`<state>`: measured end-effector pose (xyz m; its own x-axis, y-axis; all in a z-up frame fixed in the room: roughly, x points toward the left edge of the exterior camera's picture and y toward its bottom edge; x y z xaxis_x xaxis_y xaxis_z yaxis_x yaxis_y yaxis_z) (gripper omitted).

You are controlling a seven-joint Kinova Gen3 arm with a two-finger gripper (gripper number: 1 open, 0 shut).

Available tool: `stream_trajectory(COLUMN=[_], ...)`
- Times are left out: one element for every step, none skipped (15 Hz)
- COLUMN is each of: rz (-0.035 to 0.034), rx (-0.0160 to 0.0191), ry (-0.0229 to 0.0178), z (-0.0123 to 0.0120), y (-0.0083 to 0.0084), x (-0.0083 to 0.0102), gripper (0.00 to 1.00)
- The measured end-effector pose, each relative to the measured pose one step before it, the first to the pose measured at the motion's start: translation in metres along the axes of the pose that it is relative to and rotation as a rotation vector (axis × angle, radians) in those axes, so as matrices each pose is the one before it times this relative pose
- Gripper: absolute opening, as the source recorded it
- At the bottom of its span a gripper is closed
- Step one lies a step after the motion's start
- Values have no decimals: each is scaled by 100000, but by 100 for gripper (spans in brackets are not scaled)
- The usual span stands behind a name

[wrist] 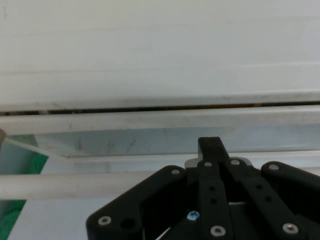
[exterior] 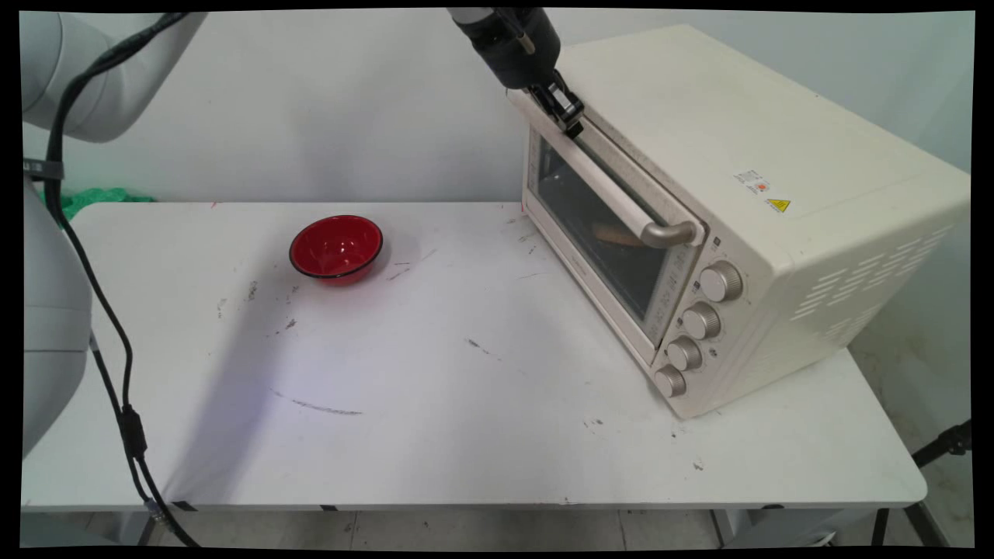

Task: Open the oven

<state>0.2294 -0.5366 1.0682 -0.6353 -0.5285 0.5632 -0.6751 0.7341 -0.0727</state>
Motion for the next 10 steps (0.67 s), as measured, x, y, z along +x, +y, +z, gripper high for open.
stream_trajectory(rz=[-179, 9, 74, 206, 116, 51, 188, 548, 858, 1256], rx=[46, 20, -39, -12, -148, -243, -321, -423, -278, -257], ry=[-730, -522, -708, -663, -520, -250, -134, 319, 620, 755], z=[67, 44, 29, -68, -113, -128, -169, -185, -144, -137], y=[-22, 15, 41, 70, 64, 80, 86, 71, 71, 63], x=[-189, -142, -225, -359, -468, -453, -617, -697, -630, -856], gripper=[0, 0, 0, 0, 0, 0, 0, 0, 0, 0])
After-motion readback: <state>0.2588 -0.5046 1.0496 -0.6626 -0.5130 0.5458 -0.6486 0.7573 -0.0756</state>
